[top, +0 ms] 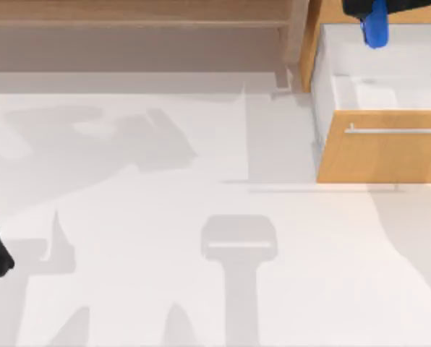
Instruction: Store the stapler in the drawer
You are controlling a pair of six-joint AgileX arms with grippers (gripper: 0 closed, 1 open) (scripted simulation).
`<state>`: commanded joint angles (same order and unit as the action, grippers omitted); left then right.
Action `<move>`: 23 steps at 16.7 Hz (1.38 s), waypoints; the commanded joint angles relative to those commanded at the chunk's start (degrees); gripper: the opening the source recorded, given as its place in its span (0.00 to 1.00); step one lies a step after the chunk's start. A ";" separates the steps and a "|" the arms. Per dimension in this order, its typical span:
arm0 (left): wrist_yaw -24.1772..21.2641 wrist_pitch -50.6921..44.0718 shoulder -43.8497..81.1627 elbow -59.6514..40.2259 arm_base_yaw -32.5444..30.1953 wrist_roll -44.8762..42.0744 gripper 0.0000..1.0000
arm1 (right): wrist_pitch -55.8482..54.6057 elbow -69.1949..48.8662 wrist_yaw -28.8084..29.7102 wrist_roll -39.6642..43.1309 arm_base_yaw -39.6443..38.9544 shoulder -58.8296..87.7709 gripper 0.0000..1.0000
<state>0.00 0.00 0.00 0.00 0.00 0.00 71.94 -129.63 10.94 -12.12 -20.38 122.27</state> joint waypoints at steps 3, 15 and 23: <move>0.00 0.00 0.00 0.00 0.00 0.00 1.00 | 0.22 -0.08 -2.25 2.36 6.71 6.04 0.00; 0.00 0.00 0.00 0.00 0.00 0.00 1.00 | 0.58 6.38 -9.99 2.07 12.22 17.45 0.00; 0.00 0.00 0.00 0.00 0.00 0.00 1.00 | -1.36 8.24 -10.06 2.08 12.46 17.62 0.00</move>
<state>0.00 0.00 0.00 0.00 0.00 0.00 70.57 -121.39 0.88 -10.03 -7.91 139.89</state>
